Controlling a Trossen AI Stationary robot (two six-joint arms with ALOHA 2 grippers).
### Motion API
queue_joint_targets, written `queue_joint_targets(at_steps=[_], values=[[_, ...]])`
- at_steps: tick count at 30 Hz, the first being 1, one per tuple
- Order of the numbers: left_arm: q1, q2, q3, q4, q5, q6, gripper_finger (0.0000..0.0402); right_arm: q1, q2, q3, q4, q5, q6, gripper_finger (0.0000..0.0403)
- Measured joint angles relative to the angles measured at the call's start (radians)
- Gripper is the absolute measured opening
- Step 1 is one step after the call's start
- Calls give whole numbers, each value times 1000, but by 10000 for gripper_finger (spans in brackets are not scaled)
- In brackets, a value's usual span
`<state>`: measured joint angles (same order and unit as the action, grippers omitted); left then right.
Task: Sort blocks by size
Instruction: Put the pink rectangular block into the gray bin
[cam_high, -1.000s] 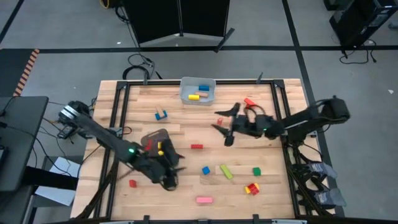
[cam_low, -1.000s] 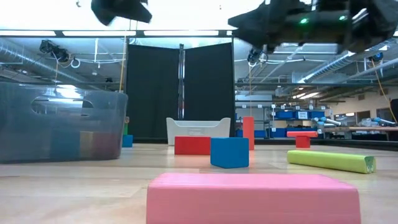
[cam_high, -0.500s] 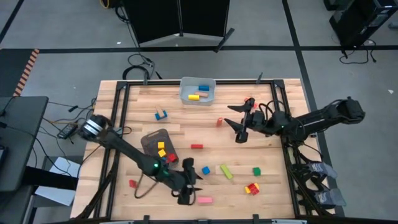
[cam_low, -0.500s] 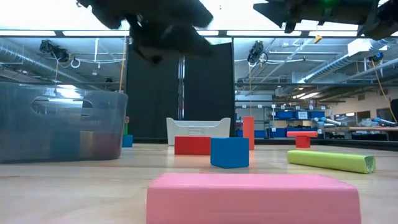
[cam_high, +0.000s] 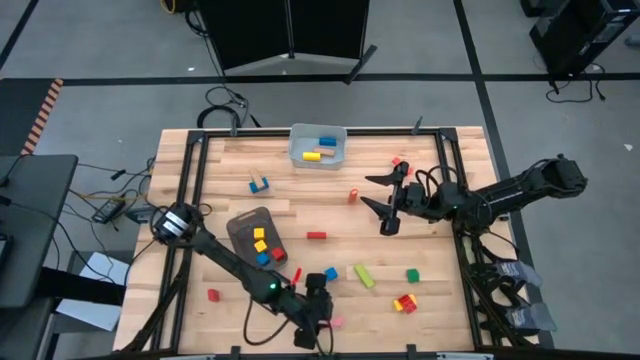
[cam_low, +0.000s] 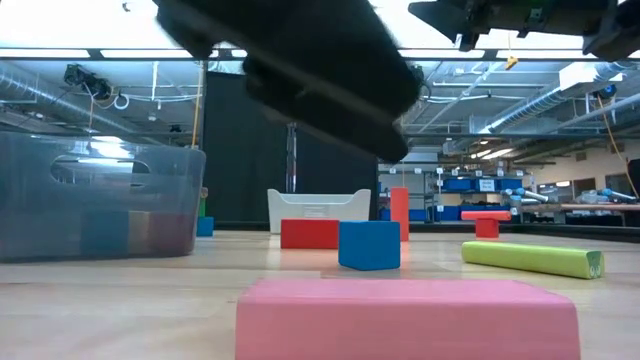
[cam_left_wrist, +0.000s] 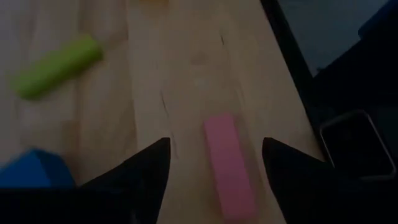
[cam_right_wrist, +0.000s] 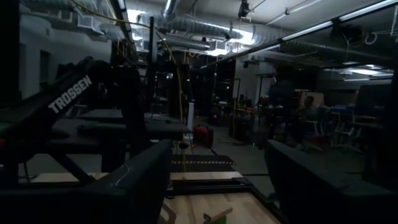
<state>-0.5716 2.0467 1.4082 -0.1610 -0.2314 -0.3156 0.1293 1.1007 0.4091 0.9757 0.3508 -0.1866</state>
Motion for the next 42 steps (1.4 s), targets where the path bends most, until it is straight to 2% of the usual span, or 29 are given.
queue_joint_targets(at_steps=[6,20,25,33,42], values=[[-21,36,-2,-10,4,-94,289,9,0,0,1,5,0,268],[-48,114,0,-8,-74,-162,268,15,0,0,-9,24,1,265],[-48,128,1,-17,-98,-183,227,15,0,0,-13,26,2,261],[-45,146,1,-39,-94,-219,107,15,0,0,-23,26,1,261],[-45,112,-6,-2,-99,-134,107,15,0,0,-26,26,1,259]])
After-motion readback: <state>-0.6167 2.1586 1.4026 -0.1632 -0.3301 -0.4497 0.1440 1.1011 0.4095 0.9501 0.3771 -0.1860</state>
